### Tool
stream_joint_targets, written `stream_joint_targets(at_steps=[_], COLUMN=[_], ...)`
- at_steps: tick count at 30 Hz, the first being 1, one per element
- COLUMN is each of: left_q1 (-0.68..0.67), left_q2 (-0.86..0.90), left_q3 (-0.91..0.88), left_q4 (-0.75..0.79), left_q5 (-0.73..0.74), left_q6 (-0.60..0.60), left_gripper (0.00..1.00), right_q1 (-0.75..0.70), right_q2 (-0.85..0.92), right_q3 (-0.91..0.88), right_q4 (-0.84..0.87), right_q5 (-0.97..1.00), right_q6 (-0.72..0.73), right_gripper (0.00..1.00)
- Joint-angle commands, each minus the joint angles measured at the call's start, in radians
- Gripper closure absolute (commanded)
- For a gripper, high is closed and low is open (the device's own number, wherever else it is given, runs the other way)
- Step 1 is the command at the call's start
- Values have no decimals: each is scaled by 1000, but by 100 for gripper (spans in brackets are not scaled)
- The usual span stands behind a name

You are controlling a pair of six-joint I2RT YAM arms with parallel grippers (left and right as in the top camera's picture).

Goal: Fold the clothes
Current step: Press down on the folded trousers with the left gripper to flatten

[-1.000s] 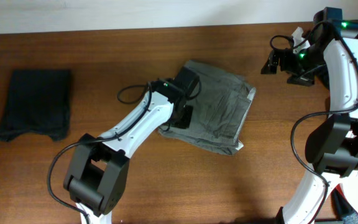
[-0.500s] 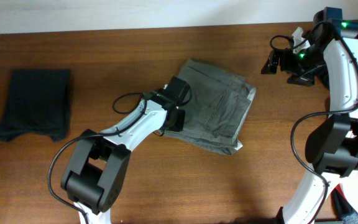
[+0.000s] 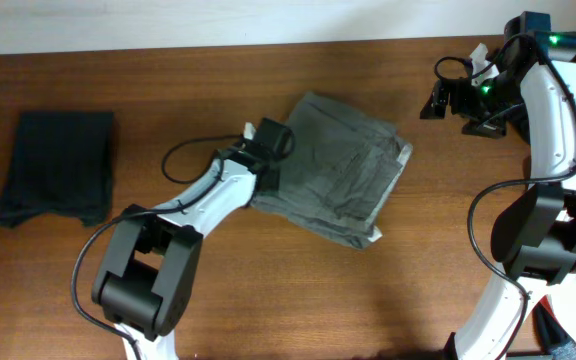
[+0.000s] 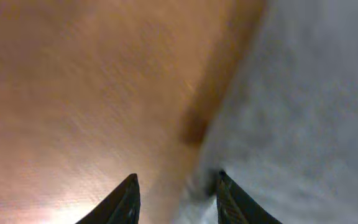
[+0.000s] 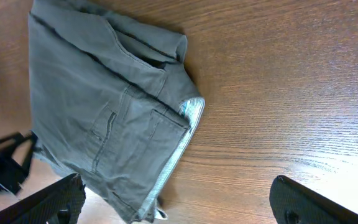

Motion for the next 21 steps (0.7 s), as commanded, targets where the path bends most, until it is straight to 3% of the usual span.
stream_joint_targets(at_steps=[1,3,7,9,11,15,21], left_q1=[42,60,70,68,62,31,-90], left_q2=[19,-2,-61,-91,-113,-111,-29], left_q3=[-1,32,150,210,246,246,245], left_q4=[11,-11,-107,-177,-227,-225,-191], left_q5=[-54,-105,-158,-48,161,459,517], left_q6=[14,21,23,23,21,-45,-71], left_gripper=[73,84,84,87,98,99,100], right_q1=[2,2,2,2,2,2,2], right_q2=[-15,-15,-15,-15,-15,-15,-15], right_q3=[6,6,6,6,6,6,6], right_q4=[-3,-3,-3,-3,-3,-3,-3], right_q5=[9,9,9,9,9,9,9], right_q6=[0,0,0,0,0,0,0], right_gripper=[1,1,1,1,1,1,1])
